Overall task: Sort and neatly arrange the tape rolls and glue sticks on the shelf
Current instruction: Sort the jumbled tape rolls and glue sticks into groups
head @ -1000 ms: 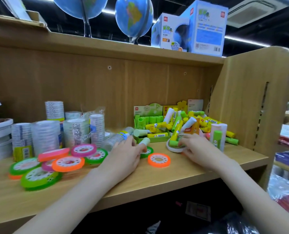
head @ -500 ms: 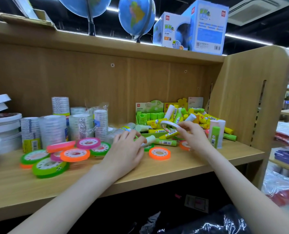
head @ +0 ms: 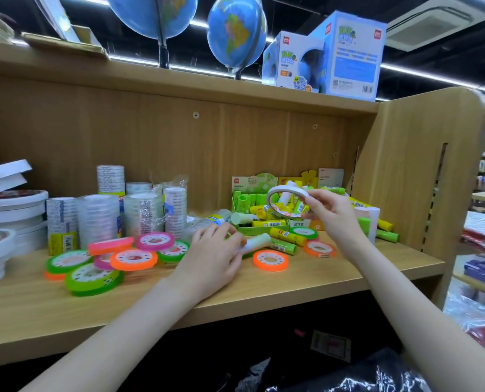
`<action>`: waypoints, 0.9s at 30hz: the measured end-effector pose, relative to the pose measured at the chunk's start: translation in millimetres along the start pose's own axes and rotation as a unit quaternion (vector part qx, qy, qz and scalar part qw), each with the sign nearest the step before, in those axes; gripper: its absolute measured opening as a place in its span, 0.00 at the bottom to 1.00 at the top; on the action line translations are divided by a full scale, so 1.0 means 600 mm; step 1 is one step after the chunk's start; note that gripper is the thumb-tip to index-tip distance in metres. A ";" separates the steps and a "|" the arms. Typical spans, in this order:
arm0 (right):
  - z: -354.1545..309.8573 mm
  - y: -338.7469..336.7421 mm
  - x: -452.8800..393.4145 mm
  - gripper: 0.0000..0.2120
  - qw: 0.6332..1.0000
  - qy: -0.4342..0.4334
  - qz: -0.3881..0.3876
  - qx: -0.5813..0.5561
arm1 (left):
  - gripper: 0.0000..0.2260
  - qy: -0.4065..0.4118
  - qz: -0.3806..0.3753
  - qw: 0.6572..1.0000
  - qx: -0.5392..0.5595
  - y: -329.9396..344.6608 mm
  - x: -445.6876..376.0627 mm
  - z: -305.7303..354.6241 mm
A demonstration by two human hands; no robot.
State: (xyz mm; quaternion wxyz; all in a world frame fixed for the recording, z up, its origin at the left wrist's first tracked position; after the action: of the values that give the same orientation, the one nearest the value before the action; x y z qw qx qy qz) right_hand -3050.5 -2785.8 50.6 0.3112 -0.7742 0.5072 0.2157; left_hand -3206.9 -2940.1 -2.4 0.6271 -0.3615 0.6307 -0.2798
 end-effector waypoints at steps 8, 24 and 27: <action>-0.034 0.044 0.051 0.07 0.995 -0.012 -0.060 -0.079 | 0.17 -0.016 0.061 0.998 0.017 -0.039 0.030 -0.013; -0.326 0.482 0.091 0.08 0.926 -0.263 -0.263 -0.063 | 0.18 -0.296 0.088 0.930 -0.197 -0.244 0.349 -0.265; -0.355 0.559 0.118 0.12 0.904 -0.313 -0.288 0.046 | 0.17 -0.301 0.091 0.937 -0.155 -0.248 0.381 -0.287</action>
State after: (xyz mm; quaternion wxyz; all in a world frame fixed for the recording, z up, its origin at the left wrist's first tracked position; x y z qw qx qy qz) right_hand -3327.3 -3079.1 68.0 0.5379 -0.7639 0.1476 0.3246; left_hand -3351.2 -3228.3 -7.1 0.7468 -0.4624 0.4779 0.0013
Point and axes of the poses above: each hand's wrist, its own x-axis away from the middle knuckle, its own y-axis out of the palm, z = x × y, the point moved 4 cm from there along -x, towards the middle knuckle, and after that the axes turned 2 degrees about y, right-handed, at the moved point
